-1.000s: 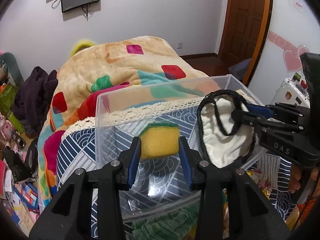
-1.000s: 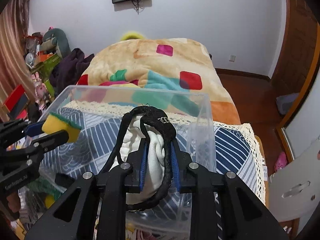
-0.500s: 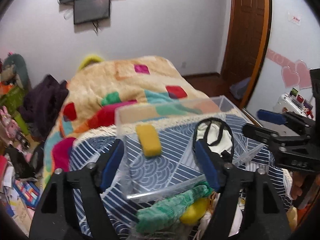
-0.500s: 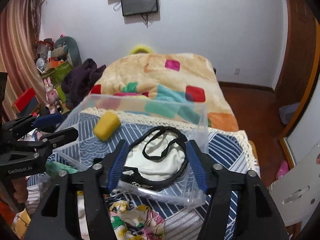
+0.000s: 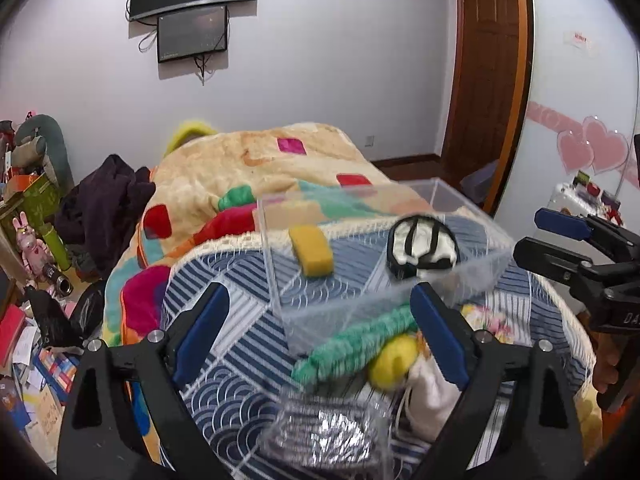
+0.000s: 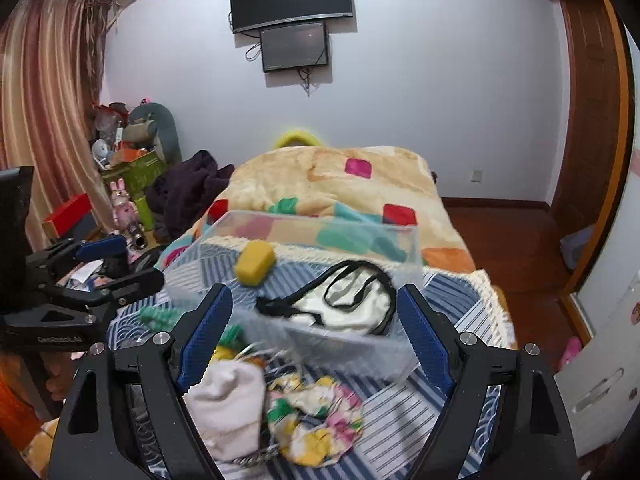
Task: Organize soft objects
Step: 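Grasp the green knitted cloth with the left tool while the right tool grasps the white pouch, then carry the cloth and pouch into the box and open both tools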
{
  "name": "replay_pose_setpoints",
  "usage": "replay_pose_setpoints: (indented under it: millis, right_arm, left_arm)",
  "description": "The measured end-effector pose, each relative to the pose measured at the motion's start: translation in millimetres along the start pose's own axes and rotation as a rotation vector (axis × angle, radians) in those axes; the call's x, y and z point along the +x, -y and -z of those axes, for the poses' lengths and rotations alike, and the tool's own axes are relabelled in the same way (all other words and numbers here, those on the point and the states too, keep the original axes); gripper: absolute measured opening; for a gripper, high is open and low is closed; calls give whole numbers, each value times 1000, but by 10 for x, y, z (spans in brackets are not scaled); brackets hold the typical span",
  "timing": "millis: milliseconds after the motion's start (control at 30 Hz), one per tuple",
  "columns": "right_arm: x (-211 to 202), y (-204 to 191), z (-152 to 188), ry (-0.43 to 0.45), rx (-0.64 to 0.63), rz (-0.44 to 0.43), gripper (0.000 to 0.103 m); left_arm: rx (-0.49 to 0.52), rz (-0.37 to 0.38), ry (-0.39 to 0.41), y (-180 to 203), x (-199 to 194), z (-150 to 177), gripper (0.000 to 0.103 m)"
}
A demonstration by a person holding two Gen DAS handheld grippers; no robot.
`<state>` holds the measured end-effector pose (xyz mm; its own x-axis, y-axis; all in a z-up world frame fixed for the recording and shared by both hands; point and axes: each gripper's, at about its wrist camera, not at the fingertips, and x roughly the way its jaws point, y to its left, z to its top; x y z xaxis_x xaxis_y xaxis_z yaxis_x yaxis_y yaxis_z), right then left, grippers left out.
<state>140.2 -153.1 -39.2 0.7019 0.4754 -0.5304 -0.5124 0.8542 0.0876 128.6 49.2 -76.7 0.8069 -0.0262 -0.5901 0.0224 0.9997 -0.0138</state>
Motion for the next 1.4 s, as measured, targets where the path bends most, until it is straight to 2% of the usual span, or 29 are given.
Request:
replay_pose_setpoints:
  millis: [267,367,567,633,700,833,900,1033,1200,1267,1400]
  right_arm:
    - [141,-167,260,-67,19,-60,82]
    - [209,-225,345,-103,23,-88,82]
    - [348,-293,518,-162,48,-122,82]
    - [380,-312,551,-174,50,-133,82]
    - [385,-340,575,-181,42,-145,82]
    - [415,-397,633,-195,26,-163,82]
    - [426,-408,660,-202,24,-173,76]
    - [473,-433,715,-237,1,-202,49]
    - [383,-486,738,-226,-43,-206,34]
    - [324,-471,720,-213,-39,-206,22]
    - [209,-367,657,-178,0,-213,22]
  left_arm:
    - [-2,-19,-51,-35,183,260,92]
    - [-24,1,-66,-73,234,300,85]
    - [-18,23,-82,-38,323,327,61]
    - [-13,52,-94,-6,344,347,43]
    - [-10,77,-104,24,342,369,35]
    - [0,68,-93,66,269,408,32]
    - [-1,78,-90,66,217,418,29]
    - [0,95,-85,65,123,425,22]
    - [-16,98,-54,18,-25,391,20]
    - [-19,98,-39,11,-83,367,19]
    - [-21,111,-6,9,-213,300,17]
